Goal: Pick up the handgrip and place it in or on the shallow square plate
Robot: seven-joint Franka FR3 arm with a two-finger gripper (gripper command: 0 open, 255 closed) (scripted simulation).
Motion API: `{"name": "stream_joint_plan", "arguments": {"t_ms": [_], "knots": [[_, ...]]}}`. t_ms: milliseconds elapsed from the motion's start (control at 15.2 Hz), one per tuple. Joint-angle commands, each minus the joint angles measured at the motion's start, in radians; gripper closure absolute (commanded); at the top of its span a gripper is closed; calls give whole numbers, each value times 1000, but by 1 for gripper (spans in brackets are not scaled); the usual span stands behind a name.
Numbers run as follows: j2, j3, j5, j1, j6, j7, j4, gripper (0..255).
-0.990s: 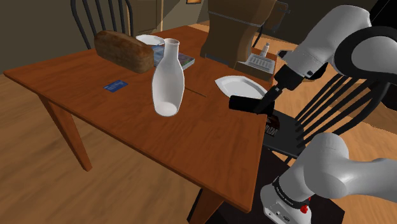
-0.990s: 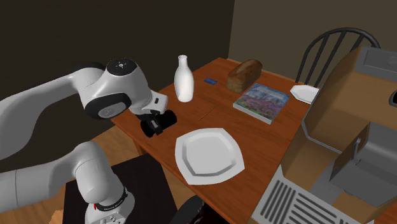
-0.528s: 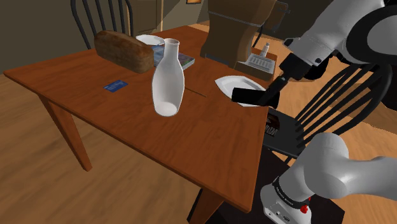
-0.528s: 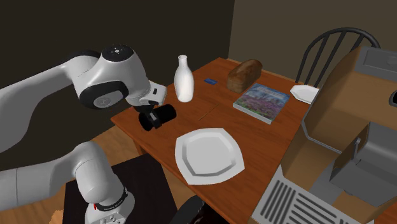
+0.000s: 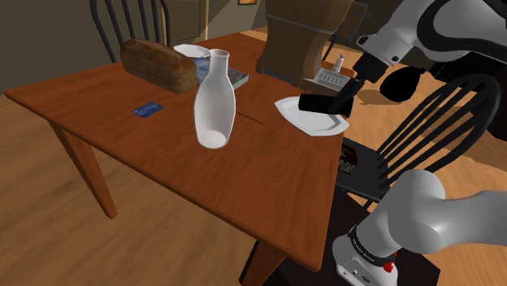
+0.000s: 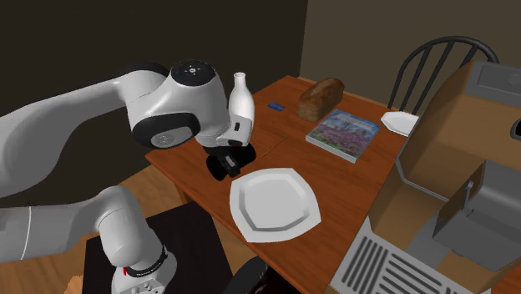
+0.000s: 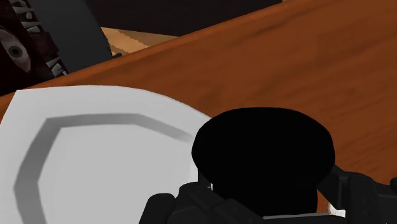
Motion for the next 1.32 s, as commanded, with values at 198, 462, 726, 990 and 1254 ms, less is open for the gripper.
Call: {"name": "stream_joint_plan", "arguments": {"t_ms": [198,462,726,990,1254], "knots": [[142,-118,-39,11,24,-107,111,255],[269,-215,-45,37,32,-194,224,255],[322,-262,-43,48,57,-237,249,255],[317,-270,-48,43,107,-247,193,255],[316,-280,-53,39,158,-258,140,255]]}}
